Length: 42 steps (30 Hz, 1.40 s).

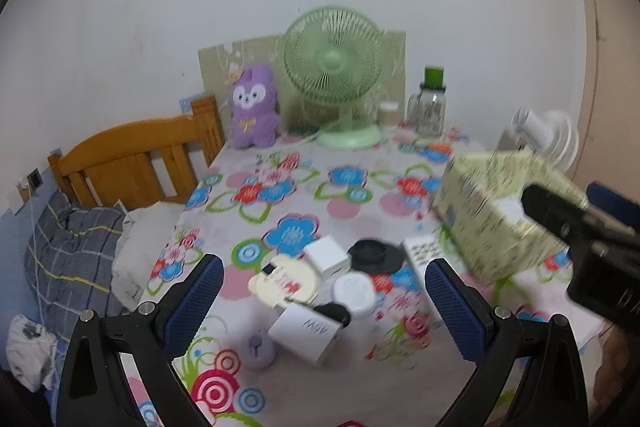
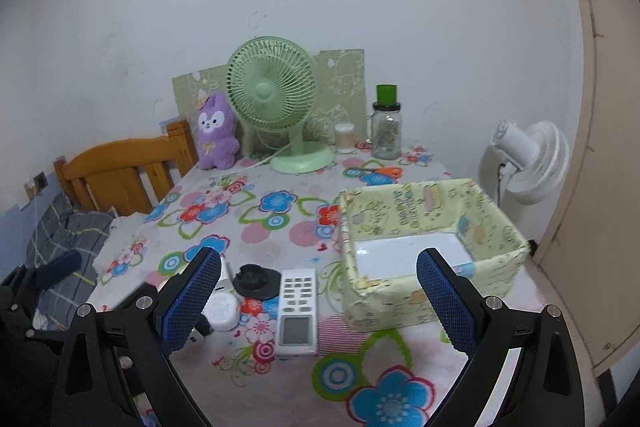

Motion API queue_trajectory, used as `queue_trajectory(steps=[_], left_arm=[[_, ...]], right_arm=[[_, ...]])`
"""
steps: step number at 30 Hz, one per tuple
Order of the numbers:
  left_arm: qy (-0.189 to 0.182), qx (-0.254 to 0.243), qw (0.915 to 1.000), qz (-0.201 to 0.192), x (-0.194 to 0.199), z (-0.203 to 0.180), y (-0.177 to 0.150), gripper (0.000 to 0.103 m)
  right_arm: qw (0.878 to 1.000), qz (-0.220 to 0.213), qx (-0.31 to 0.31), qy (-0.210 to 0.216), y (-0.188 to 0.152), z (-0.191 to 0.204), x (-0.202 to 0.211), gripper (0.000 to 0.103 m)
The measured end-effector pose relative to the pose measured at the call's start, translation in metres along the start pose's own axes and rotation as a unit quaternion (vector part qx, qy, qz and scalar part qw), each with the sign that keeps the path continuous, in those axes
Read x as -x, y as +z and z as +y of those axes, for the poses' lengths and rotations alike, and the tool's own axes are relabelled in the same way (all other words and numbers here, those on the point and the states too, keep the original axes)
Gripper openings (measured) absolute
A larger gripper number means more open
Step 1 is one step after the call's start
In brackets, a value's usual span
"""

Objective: Organize rigid objects
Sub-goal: 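Grasp the white rectangular charger with the left tool while the right tool grasps the white remote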

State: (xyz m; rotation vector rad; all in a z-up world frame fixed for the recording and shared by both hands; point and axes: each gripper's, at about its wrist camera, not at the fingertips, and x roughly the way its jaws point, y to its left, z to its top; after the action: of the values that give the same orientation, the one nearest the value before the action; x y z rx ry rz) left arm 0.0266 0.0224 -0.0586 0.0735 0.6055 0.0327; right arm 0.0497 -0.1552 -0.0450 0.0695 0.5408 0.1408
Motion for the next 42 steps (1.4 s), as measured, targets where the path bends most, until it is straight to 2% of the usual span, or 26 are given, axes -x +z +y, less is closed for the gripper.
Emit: queue_trajectory(steps=[10, 21, 27, 32, 37, 42], left_arm=[[-0.002, 0.013, 0.9991, 0.040, -0.034, 0.016, -0.027, 0.102], [-0.004, 0.033, 0.9965, 0.076, -0.067, 0.027, -0.054, 0.102], [-0.008, 0.026, 0.9957, 0.088, -0.083, 0.028, -0.059, 0.102], [-0.008, 0.022, 0.9955, 0.092, -0.093, 0.029, -0.061, 0.102], [-0.001, 0.016, 0.9944, 0.104, -0.104, 0.028, -0.062, 0.100], [-0.016, 0.018, 0.9926, 0.119, -0.113, 0.027, -0.063, 0.095]], right_arm=[[1.000, 0.009, 0.010, 0.001, -0.023, 0.016, -0.027, 0.100], [0.998, 0.049, 0.025, 0.008, -0.052, 0.033, -0.057, 0.100], [0.997, 0.074, 0.023, -0.003, -0.064, 0.037, -0.078, 0.099], [0.995, 0.095, 0.018, -0.005, -0.072, 0.038, -0.094, 0.095], [0.993, 0.118, 0.025, -0.012, -0.078, 0.040, -0.112, 0.084], [0.991, 0.129, 0.018, -0.024, -0.080, 0.036, -0.125, 0.082]])
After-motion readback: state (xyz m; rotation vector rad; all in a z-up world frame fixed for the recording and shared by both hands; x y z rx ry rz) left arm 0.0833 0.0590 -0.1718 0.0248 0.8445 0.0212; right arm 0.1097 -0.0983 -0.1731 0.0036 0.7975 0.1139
